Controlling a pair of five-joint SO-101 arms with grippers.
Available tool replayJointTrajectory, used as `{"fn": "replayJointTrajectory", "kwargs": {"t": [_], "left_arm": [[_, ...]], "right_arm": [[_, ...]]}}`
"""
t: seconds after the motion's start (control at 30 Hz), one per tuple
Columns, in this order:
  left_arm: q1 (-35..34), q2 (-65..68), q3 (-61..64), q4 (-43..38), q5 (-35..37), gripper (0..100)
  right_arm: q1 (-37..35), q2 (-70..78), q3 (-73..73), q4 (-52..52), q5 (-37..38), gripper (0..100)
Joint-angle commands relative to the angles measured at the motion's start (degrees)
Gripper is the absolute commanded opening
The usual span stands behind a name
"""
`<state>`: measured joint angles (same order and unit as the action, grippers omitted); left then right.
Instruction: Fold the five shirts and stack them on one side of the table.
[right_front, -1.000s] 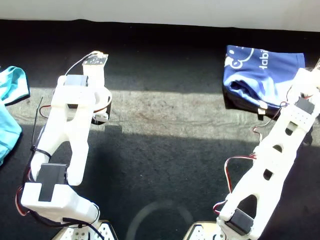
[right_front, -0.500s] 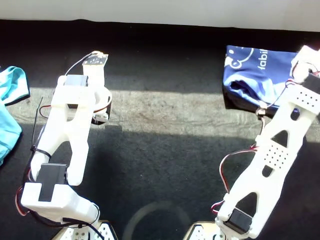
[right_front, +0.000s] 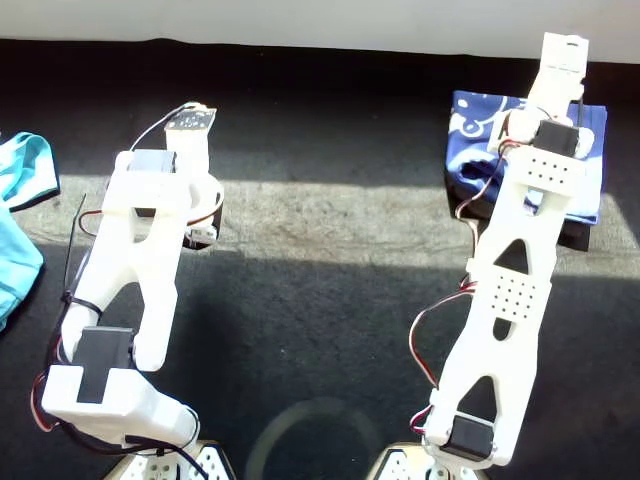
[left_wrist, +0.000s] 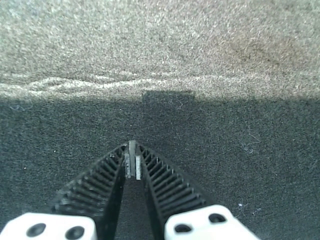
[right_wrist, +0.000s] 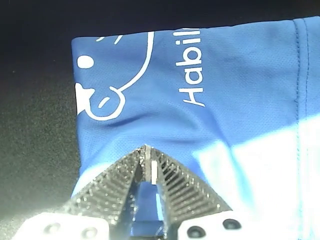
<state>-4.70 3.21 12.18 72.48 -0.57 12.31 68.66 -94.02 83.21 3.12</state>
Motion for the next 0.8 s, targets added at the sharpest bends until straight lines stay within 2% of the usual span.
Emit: {"fn": "replayJointTrajectory", "kwargs": {"t": [0.0, 0.4, 0.77], "left_arm": [[-0.31, -2.59, -0.22, -0.53, -0.53, 1], [-0.31, -2.59, -0.66, -1.14, -0.53, 1], [-0.31, -2.59, -0.22, -4.31, -0.62, 1]], "right_arm": [[-1.63, -5.58, -5.32, 0.04, -3.08, 0.7], [-5.23, -4.97, -4.88, 17.54, -1.76, 0.7], [-2.86, -4.79, 2.51, 17.98, 5.1, 0.7]]}}
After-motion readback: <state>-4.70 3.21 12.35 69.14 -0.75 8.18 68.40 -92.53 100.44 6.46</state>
